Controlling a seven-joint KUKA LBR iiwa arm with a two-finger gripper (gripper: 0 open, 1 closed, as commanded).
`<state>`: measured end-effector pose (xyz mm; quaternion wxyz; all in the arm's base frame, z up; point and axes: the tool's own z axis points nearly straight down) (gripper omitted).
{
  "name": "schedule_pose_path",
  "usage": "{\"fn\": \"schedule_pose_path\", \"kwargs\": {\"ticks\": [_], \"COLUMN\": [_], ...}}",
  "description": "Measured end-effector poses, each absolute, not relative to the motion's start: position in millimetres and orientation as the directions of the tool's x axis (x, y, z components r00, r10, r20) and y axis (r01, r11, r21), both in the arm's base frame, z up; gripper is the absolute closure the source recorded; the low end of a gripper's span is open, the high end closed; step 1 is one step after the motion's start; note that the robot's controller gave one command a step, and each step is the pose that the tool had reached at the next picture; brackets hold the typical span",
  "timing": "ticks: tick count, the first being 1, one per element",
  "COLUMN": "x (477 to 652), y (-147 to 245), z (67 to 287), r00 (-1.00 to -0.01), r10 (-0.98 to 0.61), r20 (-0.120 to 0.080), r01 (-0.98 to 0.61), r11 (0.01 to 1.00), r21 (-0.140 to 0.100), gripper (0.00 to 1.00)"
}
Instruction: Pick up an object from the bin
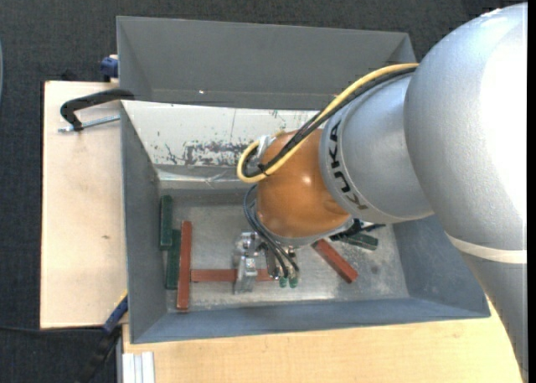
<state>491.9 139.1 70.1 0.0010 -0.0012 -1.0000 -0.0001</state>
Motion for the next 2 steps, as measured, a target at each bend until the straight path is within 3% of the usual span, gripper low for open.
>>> {"fn": "schedule_pose_path", "kwargs": {"ticks": [1,2], "x": [492.0,505.8], "y": [139.1,153.5], "z": [70.2,195.8], "r00": [-1.0,-0.999], "r10": [0.003,-0.036], "r20": [0.002,-0.004], "r01": [0.003,-0.036], "r11": [1.0,0.999], "r21": [0.0,0.002], "gripper": [1.0,1.0]}}
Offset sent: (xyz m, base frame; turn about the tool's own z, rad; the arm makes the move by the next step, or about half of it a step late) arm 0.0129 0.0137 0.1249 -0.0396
